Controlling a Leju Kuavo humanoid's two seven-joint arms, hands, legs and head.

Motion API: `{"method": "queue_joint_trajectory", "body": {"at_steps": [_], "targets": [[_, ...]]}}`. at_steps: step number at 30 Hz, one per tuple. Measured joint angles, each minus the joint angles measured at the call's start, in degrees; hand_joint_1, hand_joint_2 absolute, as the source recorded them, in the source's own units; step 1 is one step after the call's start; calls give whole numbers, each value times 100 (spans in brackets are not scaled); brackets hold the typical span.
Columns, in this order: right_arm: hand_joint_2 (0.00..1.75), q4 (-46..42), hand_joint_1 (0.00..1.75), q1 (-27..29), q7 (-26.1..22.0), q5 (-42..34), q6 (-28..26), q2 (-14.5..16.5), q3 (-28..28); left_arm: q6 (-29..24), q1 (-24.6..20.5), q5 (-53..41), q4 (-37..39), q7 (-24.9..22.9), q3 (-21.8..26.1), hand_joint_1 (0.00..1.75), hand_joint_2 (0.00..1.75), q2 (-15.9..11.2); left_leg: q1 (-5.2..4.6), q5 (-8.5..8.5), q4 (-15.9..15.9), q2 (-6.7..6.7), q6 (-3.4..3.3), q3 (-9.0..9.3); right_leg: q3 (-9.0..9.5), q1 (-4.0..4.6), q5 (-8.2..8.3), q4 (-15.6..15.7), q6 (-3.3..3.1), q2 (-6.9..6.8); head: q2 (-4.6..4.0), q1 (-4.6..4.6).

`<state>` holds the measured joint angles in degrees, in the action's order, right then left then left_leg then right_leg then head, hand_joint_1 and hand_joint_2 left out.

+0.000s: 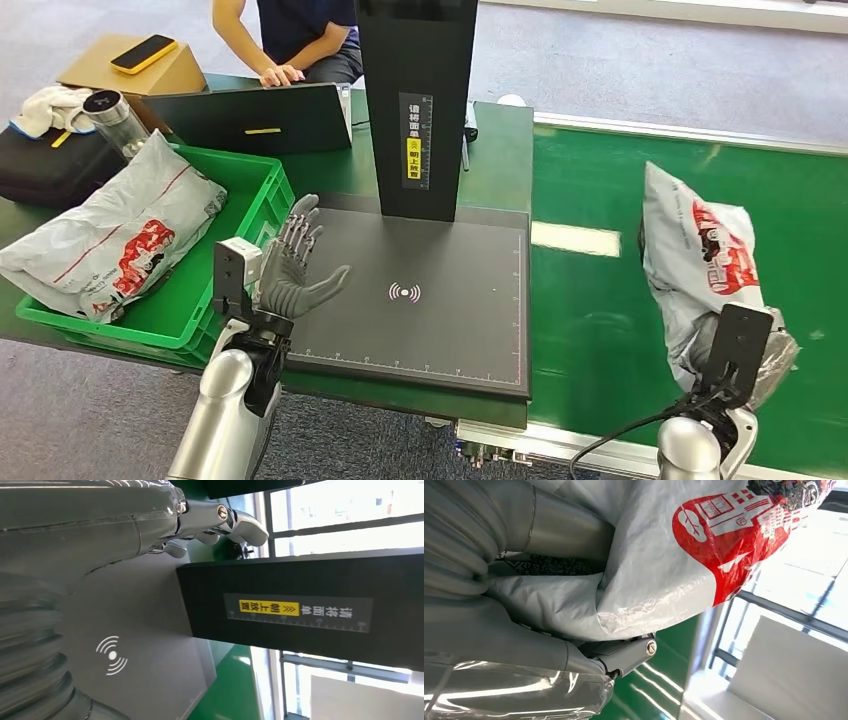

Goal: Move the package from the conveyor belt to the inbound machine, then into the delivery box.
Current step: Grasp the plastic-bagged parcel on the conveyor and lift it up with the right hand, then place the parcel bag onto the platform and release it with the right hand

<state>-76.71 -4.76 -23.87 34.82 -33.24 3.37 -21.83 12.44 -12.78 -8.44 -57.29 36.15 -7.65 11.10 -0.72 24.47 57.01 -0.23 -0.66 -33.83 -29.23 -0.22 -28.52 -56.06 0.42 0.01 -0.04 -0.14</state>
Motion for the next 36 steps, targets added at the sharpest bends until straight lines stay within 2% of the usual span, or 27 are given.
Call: {"method": "queue_joint_trajectory", "body": {"at_steps": [3,6,11,16,19,22,30,36], "targets": [[175,-462,175,103,-400,-244,-9,64,52,-2,-96,-21,78,67,-9,0,175,0,0,0,0,0,0,0,1,0,0,0,1,0,0,0],[175,-790,175,143,-612,-13,46,88,253,-1,-186,-23,170,130,-20,0,175,0,0,0,-1,4,0,0,1,1,0,-1,1,4,0,0],[175,-905,175,9,-494,1128,356,21,951,34,-355,-20,340,222,-49,0,175,0,0,-1,-1,6,-1,1,1,1,2,-1,0,5,1,0],[175,-814,175,-171,-296,1797,687,-108,1589,62,-468,4,465,269,-79,0,175,-9,0,-2,0,1,-2,-1,1,1,1,-2,0,1,1,-1],[175,-600,175,-351,-68,2594,1131,-264,2076,82,-521,22,531,307,-115,0,175,-22,0,-2,-1,4,-2,-4,0,2,1,-2,0,4,1,2],[175,-208,175,-557,156,3196,1335,-393,2757,97,-559,33,581,344,-143,0,175,-40,0,-2,0,1,-2,-5,-3,1,1,-2,0,-1,0,-1],[175,389,175,-876,268,3334,1581,-666,3781,124,-570,72,690,368,-153,0,175,-85,0,-2,0,-5,-3,-9,-3,1,1,-2,1,-5,1,0],[175,1246,175,-1328,162,3461,1758,-816,4869,183,-569,121,813,396,-214,0,175,-104,1,-2,0,-2,-3,-7,-3,1,1,-2,1,-2,0,-1]]}}
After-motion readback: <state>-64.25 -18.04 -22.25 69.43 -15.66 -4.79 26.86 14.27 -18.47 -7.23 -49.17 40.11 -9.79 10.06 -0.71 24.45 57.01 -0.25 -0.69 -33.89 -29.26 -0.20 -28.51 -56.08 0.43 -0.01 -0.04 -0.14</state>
